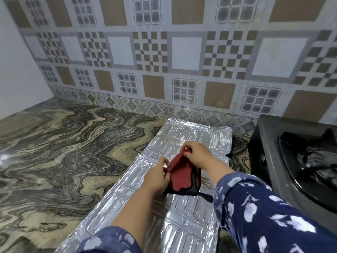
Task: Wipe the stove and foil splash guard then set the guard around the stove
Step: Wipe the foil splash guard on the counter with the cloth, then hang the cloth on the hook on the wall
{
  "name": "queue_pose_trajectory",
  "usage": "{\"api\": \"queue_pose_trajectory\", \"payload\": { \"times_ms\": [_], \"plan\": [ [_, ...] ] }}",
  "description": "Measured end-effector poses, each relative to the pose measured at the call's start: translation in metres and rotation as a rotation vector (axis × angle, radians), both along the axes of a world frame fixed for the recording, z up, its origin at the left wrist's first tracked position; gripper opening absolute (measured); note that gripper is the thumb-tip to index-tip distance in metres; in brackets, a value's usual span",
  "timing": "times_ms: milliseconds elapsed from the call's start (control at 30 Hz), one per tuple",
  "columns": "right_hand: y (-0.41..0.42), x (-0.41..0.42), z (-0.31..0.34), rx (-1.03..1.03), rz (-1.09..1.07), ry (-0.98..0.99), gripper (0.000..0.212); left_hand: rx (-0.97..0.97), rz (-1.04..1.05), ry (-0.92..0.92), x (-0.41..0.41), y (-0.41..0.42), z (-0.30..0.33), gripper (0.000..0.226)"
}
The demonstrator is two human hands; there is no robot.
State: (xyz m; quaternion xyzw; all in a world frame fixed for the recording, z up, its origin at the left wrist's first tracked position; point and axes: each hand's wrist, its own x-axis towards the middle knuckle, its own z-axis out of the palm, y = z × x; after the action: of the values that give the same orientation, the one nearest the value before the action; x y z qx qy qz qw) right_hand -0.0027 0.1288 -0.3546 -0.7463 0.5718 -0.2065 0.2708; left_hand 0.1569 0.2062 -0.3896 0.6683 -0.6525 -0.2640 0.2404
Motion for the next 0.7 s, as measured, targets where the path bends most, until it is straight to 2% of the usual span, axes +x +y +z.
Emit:
{"api": "queue_pose_trajectory", "payload": {
  "times_ms": [100,233,333,433,600,700],
  "plan": [
    [0.021,-0.012,0.024,0.034,-0.076,-0.171,0.023,-0.012,-0.016,0.024,-0.003,0.007,0.016,0.019],
    [0.051,-0.032,0.068,-0.018,-0.182,-0.316,0.024,-0.200,0.017,-0.007,-0.010,0.019,0.073,0.014],
    [0.066,-0.044,0.107,-0.089,-0.227,-0.413,0.034,-0.286,-0.052,0.043,-0.019,0.023,0.125,0.013],
    [0.079,-0.057,0.157,-0.210,-0.266,-0.424,0.035,-0.374,-0.124,0.106,-0.031,0.015,0.173,0.014],
    [0.094,-0.092,0.234,-0.386,-0.325,-0.358,0.016,-0.525,-0.214,0.208,-0.068,0.001,0.246,0.026],
    [0.091,-0.117,0.270,-0.478,-0.321,-0.307,0.018,-0.604,-0.261,0.223,-0.094,-0.011,0.282,0.027]
  ]
}}
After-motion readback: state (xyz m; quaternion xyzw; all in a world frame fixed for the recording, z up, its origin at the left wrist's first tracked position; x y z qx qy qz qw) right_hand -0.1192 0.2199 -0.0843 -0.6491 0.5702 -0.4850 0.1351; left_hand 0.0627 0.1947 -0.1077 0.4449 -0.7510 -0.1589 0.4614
